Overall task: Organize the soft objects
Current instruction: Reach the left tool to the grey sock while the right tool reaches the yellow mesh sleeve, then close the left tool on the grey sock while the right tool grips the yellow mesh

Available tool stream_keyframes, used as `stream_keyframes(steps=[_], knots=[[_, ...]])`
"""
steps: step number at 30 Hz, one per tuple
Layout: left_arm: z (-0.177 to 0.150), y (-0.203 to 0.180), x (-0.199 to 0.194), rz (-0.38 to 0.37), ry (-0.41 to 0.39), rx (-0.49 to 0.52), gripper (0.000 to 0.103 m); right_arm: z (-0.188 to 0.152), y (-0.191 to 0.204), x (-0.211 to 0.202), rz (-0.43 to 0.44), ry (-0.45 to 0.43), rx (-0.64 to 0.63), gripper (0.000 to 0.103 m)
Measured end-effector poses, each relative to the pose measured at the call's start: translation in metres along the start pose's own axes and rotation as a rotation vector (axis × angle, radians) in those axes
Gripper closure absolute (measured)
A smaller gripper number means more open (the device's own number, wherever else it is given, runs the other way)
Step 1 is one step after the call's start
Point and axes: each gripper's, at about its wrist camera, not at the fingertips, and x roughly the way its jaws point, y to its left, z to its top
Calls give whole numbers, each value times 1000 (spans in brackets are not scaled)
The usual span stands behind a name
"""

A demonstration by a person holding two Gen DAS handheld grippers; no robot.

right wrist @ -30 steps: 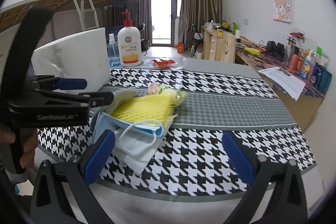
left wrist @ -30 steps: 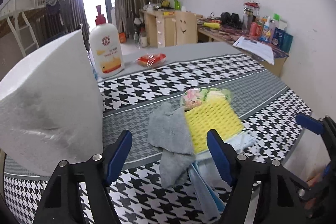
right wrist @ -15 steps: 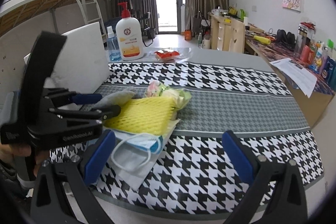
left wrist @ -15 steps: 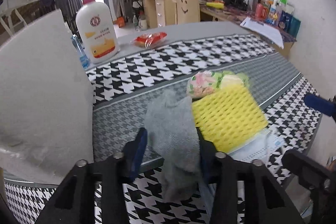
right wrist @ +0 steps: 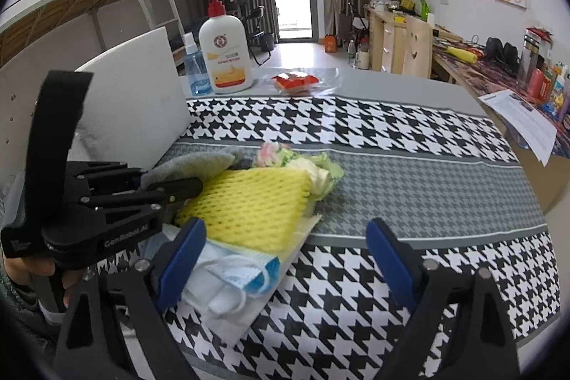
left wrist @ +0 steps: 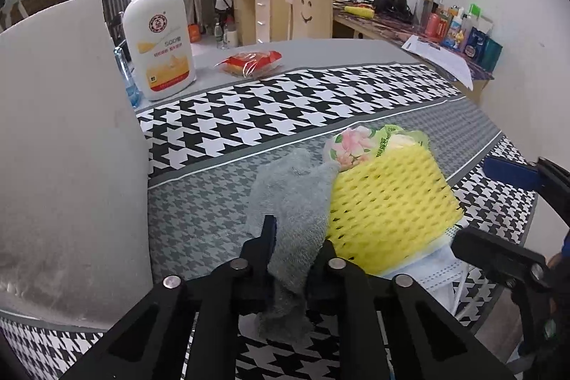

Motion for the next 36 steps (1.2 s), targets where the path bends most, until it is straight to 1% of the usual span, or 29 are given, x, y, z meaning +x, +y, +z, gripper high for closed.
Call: stream_keyframes(steps=[5,7,11,14,15,17,18,19,23,25,26,27,28,32,36], knots=[[-1,-2,-7,-20,-50,35,94,4,-2,16,39,55,19,31],[-2,-2,-9,-25,-64,47,94,5,-2,22,41,73,24,34],[-3,-1,-7,-24,-58,53,94,10,-7,34,38,103,45,34],[-3,2,-7,-29,-60,43,94,13,-7,40,64,122,52,34],[-3,3,-7,-27,-59,40,94,13,-6,42,72,130,51,36],[-3,4,-8,-28,-61,40,94,15,-3,46,82,142,44,46],[-4,3,-8,-28,-61,42,94,16,-2,48,88,148,43,49],[-4,2,-8,-26,-61,45,94,16,-1,49,92,149,41,53],[-4,1,-8,-24,-63,48,94,20,4,44,89,130,30,66],[-5,2,-7,-29,-60,45,94,22,5,40,86,119,22,80],[-5,2,-8,-33,-61,43,94,23,8,37,93,112,12,83],[-5,2,-8,-36,-62,43,94,23,9,35,102,111,6,89],[-5,2,-9,-40,-66,42,94,23,11,34,111,113,1,90],[-4,3,-14,-49,-86,39,94,25,15,34,138,114,-3,92],[-3,4,-22,-66,-110,32,94,27,15,21,143,77,3,92]])
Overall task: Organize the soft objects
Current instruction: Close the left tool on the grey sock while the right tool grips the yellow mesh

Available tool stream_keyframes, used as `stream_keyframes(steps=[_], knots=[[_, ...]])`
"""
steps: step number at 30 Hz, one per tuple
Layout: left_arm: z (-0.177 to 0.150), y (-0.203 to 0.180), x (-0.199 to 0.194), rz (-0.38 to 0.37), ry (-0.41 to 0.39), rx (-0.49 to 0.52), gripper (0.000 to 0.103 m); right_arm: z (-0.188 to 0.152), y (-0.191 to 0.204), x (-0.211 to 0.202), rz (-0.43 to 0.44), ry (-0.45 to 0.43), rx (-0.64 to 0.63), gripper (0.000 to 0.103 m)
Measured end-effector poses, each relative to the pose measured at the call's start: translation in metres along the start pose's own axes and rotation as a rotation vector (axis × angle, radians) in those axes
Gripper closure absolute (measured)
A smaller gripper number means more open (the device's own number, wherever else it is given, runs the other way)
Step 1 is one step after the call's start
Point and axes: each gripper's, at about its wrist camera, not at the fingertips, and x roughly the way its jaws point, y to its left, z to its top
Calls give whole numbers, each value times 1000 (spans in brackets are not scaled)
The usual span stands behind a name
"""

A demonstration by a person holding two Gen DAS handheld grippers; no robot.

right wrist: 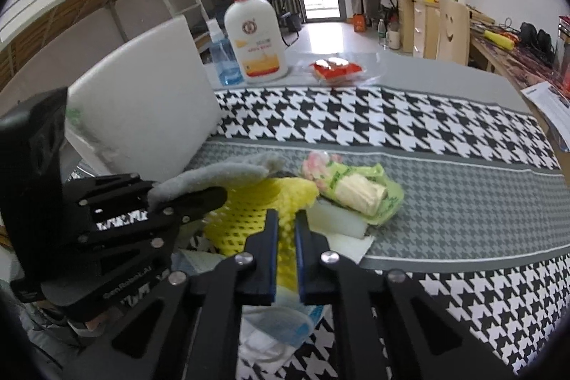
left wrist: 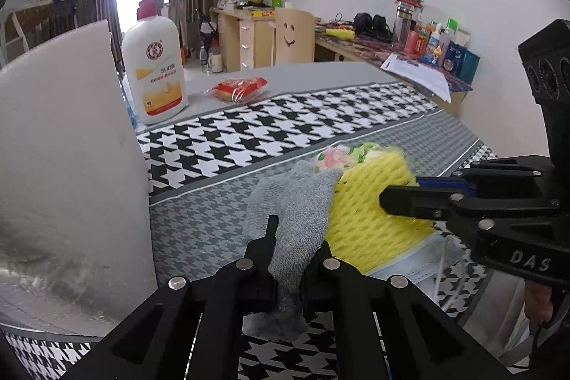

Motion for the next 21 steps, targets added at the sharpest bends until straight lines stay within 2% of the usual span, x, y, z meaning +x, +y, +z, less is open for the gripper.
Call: stream_keyframes(steps=[10,21], knots=[[7,-7,-50,33,-106,4,94,0,14,-53,-17,-133,-23,92],[-4,-25,-92,74,-167,18,94,-23,22,-91,-116,-241,-35,92]])
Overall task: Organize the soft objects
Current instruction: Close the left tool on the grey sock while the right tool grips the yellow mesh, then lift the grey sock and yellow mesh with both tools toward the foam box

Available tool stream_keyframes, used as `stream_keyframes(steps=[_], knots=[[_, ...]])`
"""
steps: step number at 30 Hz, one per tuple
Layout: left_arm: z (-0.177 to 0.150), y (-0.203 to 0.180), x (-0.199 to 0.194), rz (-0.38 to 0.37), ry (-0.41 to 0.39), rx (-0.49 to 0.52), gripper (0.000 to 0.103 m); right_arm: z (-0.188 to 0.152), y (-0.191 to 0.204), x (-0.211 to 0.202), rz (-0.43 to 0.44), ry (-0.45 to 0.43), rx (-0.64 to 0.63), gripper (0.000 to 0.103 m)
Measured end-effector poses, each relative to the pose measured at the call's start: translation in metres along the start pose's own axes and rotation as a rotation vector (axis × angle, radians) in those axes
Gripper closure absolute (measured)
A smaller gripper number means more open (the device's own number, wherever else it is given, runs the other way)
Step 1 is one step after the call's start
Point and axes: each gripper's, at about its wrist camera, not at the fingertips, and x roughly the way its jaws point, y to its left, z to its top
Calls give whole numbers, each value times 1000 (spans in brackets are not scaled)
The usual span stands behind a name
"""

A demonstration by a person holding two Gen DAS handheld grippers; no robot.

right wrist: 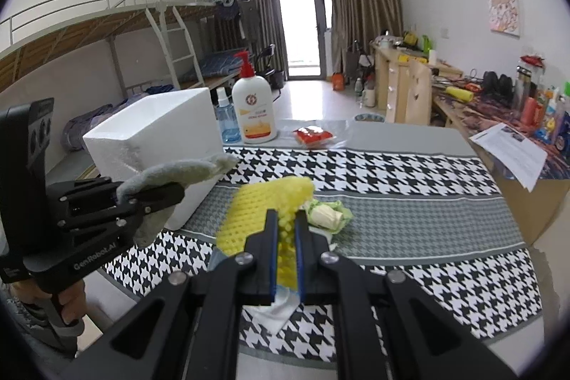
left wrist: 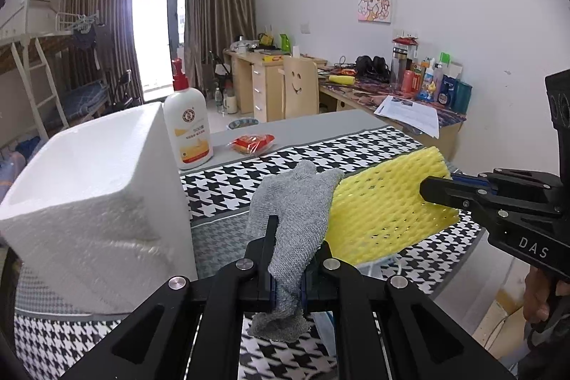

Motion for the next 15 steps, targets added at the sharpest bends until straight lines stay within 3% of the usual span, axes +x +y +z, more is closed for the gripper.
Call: stream_keyframes(steps=[15], knots=[[-32,-13,-61,45,-82,-11,94,-30,17,-59,-94,-120,7,92]])
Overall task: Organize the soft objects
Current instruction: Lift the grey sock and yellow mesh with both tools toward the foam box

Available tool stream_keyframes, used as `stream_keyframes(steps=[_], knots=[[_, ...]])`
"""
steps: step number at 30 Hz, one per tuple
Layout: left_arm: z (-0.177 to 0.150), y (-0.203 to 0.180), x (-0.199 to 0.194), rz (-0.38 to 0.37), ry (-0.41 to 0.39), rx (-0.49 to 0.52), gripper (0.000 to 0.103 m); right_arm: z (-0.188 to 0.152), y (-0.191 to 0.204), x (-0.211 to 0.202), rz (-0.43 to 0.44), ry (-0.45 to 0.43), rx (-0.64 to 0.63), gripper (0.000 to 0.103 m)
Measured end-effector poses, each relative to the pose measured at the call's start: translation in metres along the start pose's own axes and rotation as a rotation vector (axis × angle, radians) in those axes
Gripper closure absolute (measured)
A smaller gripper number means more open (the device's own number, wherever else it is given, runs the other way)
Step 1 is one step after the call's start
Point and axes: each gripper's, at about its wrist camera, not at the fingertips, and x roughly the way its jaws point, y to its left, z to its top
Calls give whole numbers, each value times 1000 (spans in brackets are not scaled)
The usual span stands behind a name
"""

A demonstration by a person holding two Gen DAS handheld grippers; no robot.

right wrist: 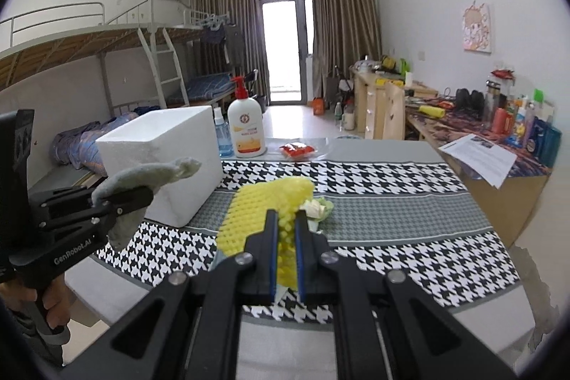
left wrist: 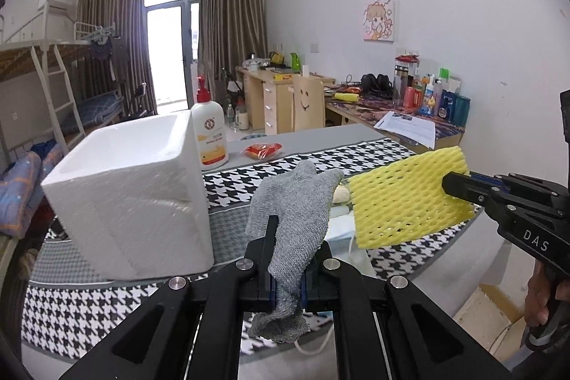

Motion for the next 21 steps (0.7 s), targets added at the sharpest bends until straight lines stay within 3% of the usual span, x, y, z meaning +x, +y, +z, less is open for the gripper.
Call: stream_keyframes(steps=[12,21], knots=[[-23,2,-69,22,-113,10,94,-18,29,-43,-8,-79,0,92],[-39,-1,-88,25,-125,19,94,-33,42,-57,-4,-100,-28,92]])
